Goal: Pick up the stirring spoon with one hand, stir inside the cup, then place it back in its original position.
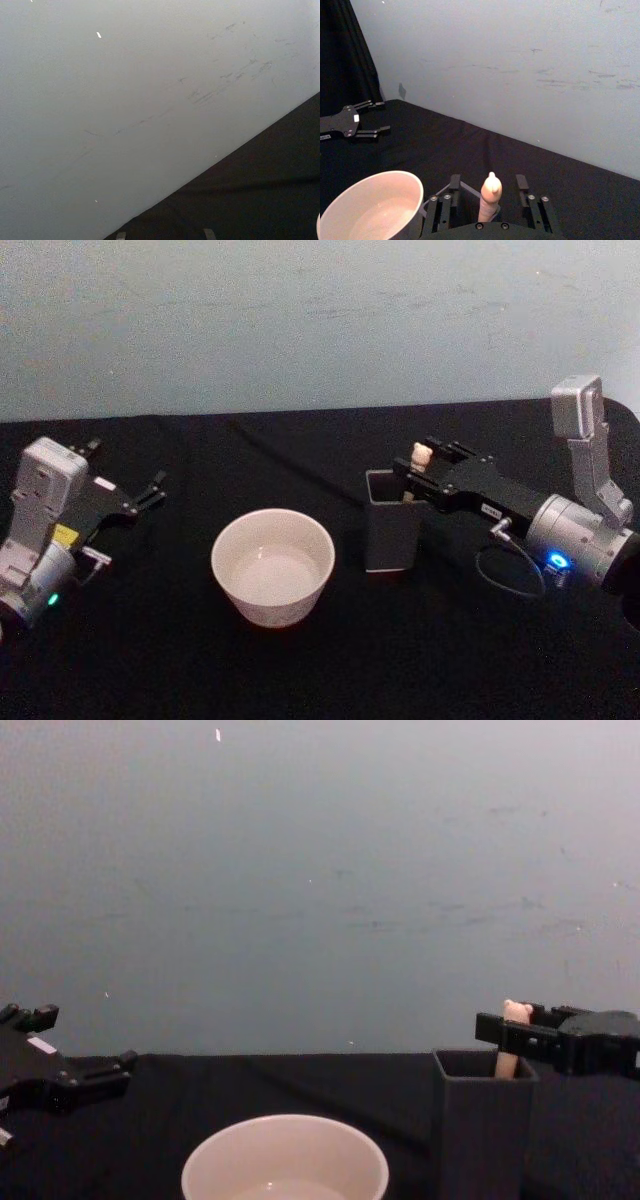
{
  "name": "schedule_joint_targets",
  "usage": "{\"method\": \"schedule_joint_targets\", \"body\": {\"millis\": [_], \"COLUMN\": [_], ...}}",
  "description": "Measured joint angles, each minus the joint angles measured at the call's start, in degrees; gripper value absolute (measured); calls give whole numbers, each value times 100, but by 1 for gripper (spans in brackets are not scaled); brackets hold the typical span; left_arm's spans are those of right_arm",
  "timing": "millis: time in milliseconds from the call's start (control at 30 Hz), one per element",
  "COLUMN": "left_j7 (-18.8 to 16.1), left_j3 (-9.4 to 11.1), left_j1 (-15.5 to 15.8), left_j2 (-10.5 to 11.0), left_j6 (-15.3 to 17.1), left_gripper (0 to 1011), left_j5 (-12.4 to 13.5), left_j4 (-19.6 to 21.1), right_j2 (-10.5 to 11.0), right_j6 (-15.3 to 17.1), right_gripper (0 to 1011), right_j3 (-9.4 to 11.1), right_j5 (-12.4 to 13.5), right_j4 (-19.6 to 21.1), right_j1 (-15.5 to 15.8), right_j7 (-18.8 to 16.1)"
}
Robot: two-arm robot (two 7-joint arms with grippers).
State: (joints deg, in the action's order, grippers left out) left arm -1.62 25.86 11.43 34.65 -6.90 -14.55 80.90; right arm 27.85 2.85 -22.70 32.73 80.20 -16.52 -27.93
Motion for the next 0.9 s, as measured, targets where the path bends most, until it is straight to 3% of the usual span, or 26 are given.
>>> {"method": "schedule_joint_targets", "body": {"millis": [500, 900], "left_j7": [0, 0], "left_j3": [0, 0], "left_j1": [0, 0], "left_j2": [0, 0], "left_j6": [0, 0], "left_gripper": [1001, 1001], "left_j5": [0, 0], "left_j4": [0, 0], "right_j2": [0, -2], "right_j6": [3, -50], "right_gripper": [225, 213], "right_j3": [0, 6], "right_j5": [9, -26], "right_j4": [0, 95], "right_j1": [0, 55], "right_j7": [0, -6]}}
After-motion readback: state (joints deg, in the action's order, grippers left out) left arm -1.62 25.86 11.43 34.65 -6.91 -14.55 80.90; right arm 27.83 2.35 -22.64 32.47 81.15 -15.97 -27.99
